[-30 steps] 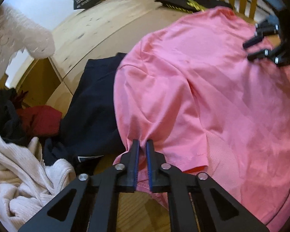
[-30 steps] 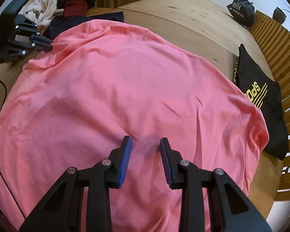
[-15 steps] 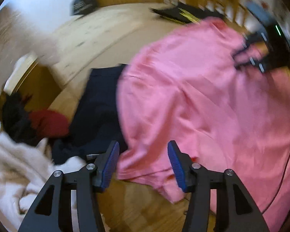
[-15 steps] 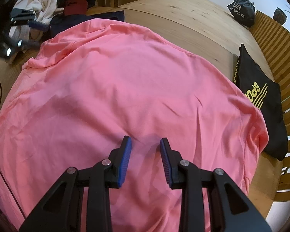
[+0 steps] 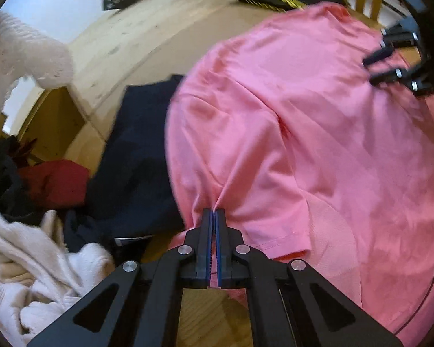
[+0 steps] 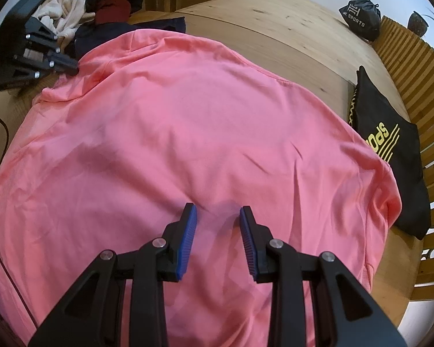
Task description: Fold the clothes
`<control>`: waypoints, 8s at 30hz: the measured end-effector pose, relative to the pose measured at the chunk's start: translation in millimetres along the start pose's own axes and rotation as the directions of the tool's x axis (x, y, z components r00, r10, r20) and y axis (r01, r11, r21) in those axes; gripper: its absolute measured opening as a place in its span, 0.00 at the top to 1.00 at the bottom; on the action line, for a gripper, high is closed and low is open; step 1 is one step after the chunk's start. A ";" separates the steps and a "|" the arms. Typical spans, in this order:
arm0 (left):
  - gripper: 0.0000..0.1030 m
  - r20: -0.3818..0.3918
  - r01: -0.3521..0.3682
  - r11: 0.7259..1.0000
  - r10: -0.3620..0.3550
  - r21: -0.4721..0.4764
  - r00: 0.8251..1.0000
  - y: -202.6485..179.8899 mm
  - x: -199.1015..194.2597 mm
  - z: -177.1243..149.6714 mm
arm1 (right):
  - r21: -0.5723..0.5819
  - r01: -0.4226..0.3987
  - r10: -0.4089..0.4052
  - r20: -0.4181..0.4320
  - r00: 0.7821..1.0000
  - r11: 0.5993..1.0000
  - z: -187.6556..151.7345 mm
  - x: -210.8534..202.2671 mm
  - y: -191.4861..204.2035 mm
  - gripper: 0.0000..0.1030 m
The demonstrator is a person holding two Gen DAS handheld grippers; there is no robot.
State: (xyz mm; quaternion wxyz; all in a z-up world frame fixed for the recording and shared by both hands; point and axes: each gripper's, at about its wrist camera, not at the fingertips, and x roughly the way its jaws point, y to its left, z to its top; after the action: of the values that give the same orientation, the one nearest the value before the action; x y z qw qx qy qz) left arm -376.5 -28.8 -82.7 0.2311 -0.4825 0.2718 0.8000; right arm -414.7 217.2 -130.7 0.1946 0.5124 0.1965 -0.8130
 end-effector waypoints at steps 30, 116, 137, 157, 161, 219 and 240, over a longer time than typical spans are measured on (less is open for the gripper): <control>0.66 -0.010 0.333 0.942 -0.333 0.035 0.943 -149.3 -90.5 -102.7 | 0.096 -0.057 0.060 -0.027 0.998 0.994 -106.0 -91.8 1.7 0.70; 0.27 -0.038 0.222 0.974 -0.224 -0.050 0.974 -93.2 50.0 23.8 | 0.206 -0.032 0.018 0.069 0.997 0.978 -79.4 -34.6 -169.5 0.93; 0.23 -0.032 0.237 0.971 -0.238 -0.037 0.971 -92.7 74.7 23.3 | 0.153 0.043 -0.045 0.013 0.999 0.987 -70.8 -24.9 -171.8 0.99; 0.14 -0.036 0.236 0.971 -0.237 -0.030 0.971 -80.7 94.9 27.3 | 0.378 -0.067 0.060 0.032 0.998 0.923 -100.3 -41.4 -192.5 0.75; 0.12 -0.035 0.239 0.971 -0.240 -0.024 0.970 -83.6 98.9 33.7 | 0.405 -0.139 0.130 0.049 0.990 0.904 -101.3 -24.9 -197.5 0.75; 0.17 -0.072 0.313 0.949 -0.310 0.036 0.948 -120.4 9.3 -12.4 | 0.390 0.090 -0.120 0.053 0.991 0.917 -124.6 -68.8 -178.0 0.93; 0.18 0.069 0.124 0.979 -0.114 -0.162 0.991 -66.0 20.4 -4.3 | 0.338 0.115 -0.140 0.049 0.989 0.934 -27.6 -21.6 -170.1 0.93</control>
State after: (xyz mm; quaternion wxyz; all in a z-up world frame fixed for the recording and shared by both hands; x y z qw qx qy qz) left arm -340.8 19.8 -116.6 0.2457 -0.4913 0.1680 0.8185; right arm -473.3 378.1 -101.6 0.0586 0.4942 0.0813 -0.8636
